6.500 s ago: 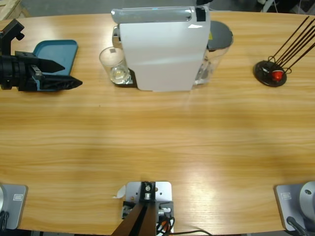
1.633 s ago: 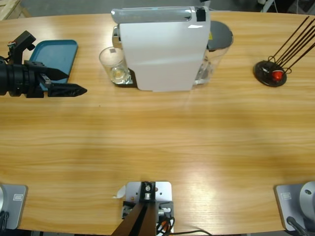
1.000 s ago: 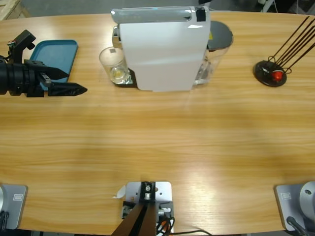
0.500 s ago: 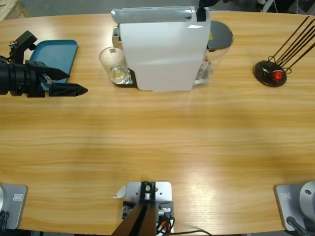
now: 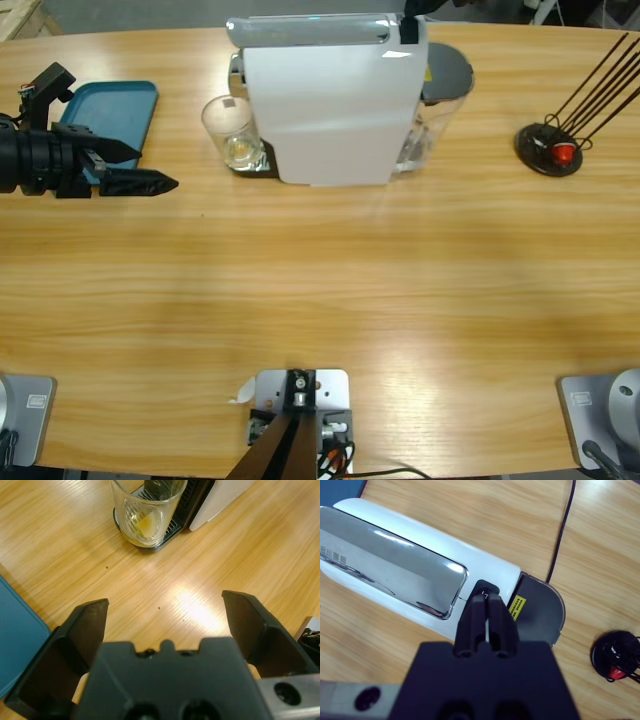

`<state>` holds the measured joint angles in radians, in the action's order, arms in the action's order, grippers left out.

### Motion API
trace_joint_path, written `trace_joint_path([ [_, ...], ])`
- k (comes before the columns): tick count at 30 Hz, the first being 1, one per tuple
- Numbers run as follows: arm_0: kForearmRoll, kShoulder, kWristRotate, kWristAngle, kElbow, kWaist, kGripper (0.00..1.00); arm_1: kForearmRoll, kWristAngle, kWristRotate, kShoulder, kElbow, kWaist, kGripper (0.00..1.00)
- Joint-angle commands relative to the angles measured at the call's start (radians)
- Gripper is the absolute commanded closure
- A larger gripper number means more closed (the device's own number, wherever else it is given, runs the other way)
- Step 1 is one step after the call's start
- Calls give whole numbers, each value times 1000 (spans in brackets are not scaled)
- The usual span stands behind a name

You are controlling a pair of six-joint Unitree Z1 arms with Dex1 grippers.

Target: Pour coffee

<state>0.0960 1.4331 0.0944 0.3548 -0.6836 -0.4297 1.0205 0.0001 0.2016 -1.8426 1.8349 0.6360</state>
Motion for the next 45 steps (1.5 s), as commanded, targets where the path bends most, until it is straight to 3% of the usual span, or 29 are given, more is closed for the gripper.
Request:
trace_joint_path([
  [1,-13,33,-5,-10,30,-7,0,126,47,10,-163,-46,2,1000],
  [5,-13,35,-5,-10,30,-7,0,146,20,9,-170,-45,2,1000],
  [8,-13,34,-5,-10,30,-7,0,78,-102,1,-72,-32,10,1000],
  [9,-13,35,-5,-10,29,-7,0,69,-133,-10,-37,-10,15,861],
  [10,-13,35,-5,-10,29,-7,0,68,-156,-26,0,25,21,324],
  [11,-13,34,-5,-10,28,-7,0,67,-173,-58,50,76,34,46],
  [12,-14,32,-5,-10,27,-8,0,67,-185,-68,87,110,46,2],
  [17,-16,9,-8,-10,18,-31,0,91,-187,-42,244,95,83,0],
  [23,-16,-61,-8,3,16,-35,0,64,-145,96,435,-211,93,0],
  [30,36,-183,-5,16,12,-36,0,-300,-47,88,622,-725,146,0],
  [35,75,-215,-2,21,30,-36,0,-491,-36,83,672,-962,146,0],
  [38,76,-238,-2,53,39,-37,0,-594,-41,-22,669,-1021,147,0],
  [45,69,-234,45,41,36,-35,0,-634,-46,-82,603,-1052,146,0],
])
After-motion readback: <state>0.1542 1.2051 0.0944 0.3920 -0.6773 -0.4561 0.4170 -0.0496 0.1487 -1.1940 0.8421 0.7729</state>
